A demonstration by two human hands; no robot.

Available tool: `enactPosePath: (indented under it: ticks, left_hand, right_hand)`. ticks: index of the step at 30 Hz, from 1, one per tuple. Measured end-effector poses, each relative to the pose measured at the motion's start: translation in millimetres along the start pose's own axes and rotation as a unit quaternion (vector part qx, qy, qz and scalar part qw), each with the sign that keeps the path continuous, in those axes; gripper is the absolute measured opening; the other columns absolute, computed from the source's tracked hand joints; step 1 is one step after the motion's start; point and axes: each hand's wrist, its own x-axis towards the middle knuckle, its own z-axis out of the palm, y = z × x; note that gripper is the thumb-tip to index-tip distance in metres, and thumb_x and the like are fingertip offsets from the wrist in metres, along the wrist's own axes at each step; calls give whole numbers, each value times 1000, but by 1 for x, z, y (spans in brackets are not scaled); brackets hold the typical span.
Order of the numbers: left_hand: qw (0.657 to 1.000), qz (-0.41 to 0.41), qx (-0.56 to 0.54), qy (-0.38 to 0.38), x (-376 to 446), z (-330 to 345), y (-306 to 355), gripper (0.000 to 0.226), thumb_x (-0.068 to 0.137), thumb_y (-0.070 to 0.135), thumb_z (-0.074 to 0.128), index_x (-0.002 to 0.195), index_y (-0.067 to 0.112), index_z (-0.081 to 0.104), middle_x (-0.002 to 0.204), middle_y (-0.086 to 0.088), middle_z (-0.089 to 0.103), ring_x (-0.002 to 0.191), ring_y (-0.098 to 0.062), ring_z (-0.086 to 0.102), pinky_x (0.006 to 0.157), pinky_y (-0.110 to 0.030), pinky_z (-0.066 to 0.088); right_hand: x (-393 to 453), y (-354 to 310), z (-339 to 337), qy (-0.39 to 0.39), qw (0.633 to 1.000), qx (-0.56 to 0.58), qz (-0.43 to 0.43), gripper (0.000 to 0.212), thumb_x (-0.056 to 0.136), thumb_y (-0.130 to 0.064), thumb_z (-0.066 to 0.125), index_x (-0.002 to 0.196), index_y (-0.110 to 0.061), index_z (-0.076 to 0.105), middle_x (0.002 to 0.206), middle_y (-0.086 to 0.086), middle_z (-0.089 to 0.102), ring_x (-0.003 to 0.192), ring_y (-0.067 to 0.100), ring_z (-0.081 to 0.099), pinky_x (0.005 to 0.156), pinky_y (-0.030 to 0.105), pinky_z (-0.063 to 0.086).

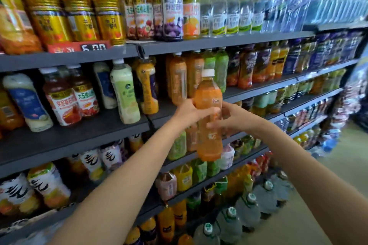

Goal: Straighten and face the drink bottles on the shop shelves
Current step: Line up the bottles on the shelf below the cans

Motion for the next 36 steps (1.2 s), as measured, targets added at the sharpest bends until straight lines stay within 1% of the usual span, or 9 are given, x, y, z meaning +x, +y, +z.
enactPosePath:
  ticks: [2,5,9,14,16,19,22,26,36]
  left_hand:
    - [1000,-4,21,13,22,34,13,39,71,39,78,102,20,64,104,5,65,97,-12,60,85,-29,49]
    - [998,-7,54,29,46,55,20,38,70,36,80,99,25,59,106,0,65,98,-15,59,85,-30,49]
    - [999,11,21,45,81,36,19,54,75,31,76,121,19,50,121,1,58,105,-12,54,89,-27,46]
    - [971,-74,89,208,131,-9,-27,61,81,30,71,130,11,41,127,-5,50,110,-21,54,92,-35,47]
    - [949,-133,112,263,153,-22,-48,69,81,33,71,136,10,35,136,-10,46,121,-26,49,99,-39,42]
    - [942,-169,150,248,186,-24,-72,82,79,38,72,141,10,26,143,-13,38,129,-31,40,104,-41,38]
    - [937,-172,187,240,207,-19,-89,77,76,39,74,135,10,33,138,-12,45,127,-34,43,104,-45,37]
    - [925,-174,201,273,216,-16,-98,77,74,41,75,133,10,38,134,-12,50,123,-34,46,101,-45,40]
    - [882,-213,235,347,226,-1,-91,68,83,30,68,135,3,32,141,-18,36,129,-42,33,100,-48,35]
  right_hand:
    - [9,20,-27,47,998,-43,-18,32,78,-12,75,100,-26,57,89,-12,63,77,-5,63,56,9,45]
    - [28,38,-52,113,984,-136,-33,35,72,-17,77,99,-24,55,86,-17,59,89,8,58,61,14,40]
    - [81,52,-66,185,961,-194,-64,58,69,-40,79,114,-14,54,104,1,65,96,19,61,77,32,49]
    - [154,61,-69,275,939,-190,-84,65,71,-45,77,117,-11,48,110,6,65,101,26,61,79,37,50]
    - [181,63,-68,269,940,-187,-97,65,70,-46,77,116,-11,48,108,6,65,100,27,62,78,38,51]
    - [212,63,-65,236,949,-189,-95,65,72,-48,74,117,-9,47,109,8,65,100,28,61,79,36,48]
    - [227,61,-60,220,950,-206,-82,67,75,-51,70,117,-7,43,109,10,63,102,29,60,74,32,42]
    - [239,59,-50,191,955,-214,-73,78,73,-52,72,121,-3,35,113,12,60,103,31,60,79,37,47]
    - [245,70,-40,136,975,-161,-72,80,75,-46,73,129,-4,31,128,13,43,116,32,50,91,41,45]
